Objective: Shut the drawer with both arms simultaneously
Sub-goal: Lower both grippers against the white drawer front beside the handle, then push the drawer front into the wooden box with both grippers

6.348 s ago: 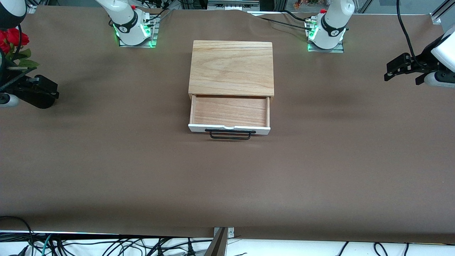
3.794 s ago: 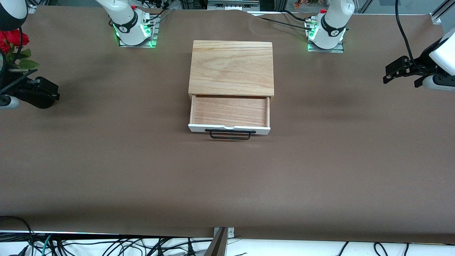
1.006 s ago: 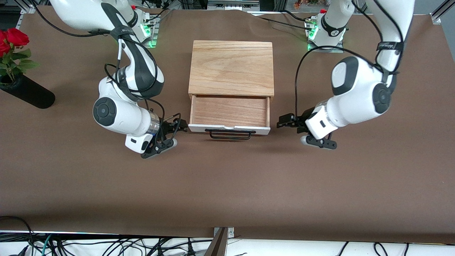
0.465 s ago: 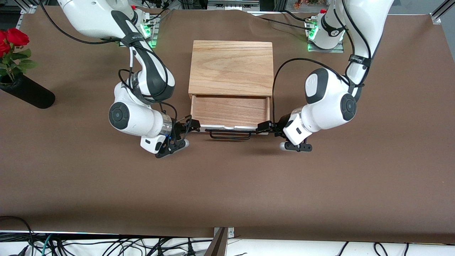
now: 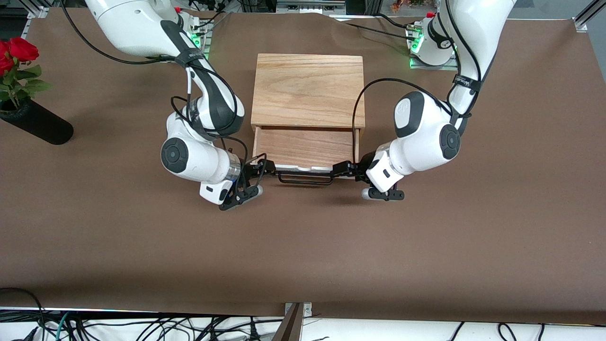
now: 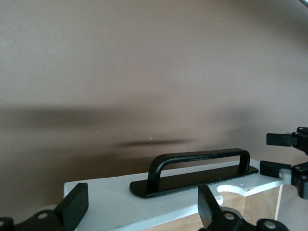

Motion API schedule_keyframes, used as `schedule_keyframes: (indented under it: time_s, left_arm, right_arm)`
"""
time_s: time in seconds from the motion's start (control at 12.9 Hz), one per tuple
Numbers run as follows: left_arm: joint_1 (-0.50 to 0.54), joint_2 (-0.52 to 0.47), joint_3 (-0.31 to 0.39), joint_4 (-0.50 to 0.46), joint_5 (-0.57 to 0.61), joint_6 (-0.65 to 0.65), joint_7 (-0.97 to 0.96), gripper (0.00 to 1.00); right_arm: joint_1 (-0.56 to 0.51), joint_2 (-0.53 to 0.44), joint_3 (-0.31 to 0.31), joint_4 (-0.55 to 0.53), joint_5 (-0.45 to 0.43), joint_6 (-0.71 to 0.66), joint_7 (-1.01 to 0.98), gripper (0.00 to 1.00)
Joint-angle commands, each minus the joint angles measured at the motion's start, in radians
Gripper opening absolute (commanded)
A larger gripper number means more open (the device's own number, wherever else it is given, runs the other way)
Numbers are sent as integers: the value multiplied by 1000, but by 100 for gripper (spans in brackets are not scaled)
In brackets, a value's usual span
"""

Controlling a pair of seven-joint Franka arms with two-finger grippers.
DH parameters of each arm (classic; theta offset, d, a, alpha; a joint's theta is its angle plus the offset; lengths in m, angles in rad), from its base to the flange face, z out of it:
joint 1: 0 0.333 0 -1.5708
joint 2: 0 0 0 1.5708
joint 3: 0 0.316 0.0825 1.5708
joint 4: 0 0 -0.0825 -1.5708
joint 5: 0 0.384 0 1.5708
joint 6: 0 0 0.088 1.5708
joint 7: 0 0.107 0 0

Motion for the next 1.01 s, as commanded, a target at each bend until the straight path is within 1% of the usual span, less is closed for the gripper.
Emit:
schedule_keyframes:
  time_s: [0.0, 0.08, 0.46, 0.62, 0.93]
  left_arm:
    - [-12, 19, -5, 13, -41, 1, -8, 100]
    - [-13, 27, -19, 6, -43, 1, -8, 100]
    - [-12, 13, -35, -81, -40, -36, -5, 100]
    - [-9, -5, -35, -101, -31, -112, -3, 100]
    - [17, -47, -33, -107, -26, -264, -5, 100]
  right_arm:
    - [34, 10, 4, 6, 19, -26, 3, 100]
    - [44, 10, 4, 6, 19, -30, 1, 100]
    - [75, 10, 6, 3, 19, -38, -2, 100]
    - [86, 11, 6, 2, 19, -47, -2, 100]
    - [100, 12, 6, -3, 19, -56, -3, 100]
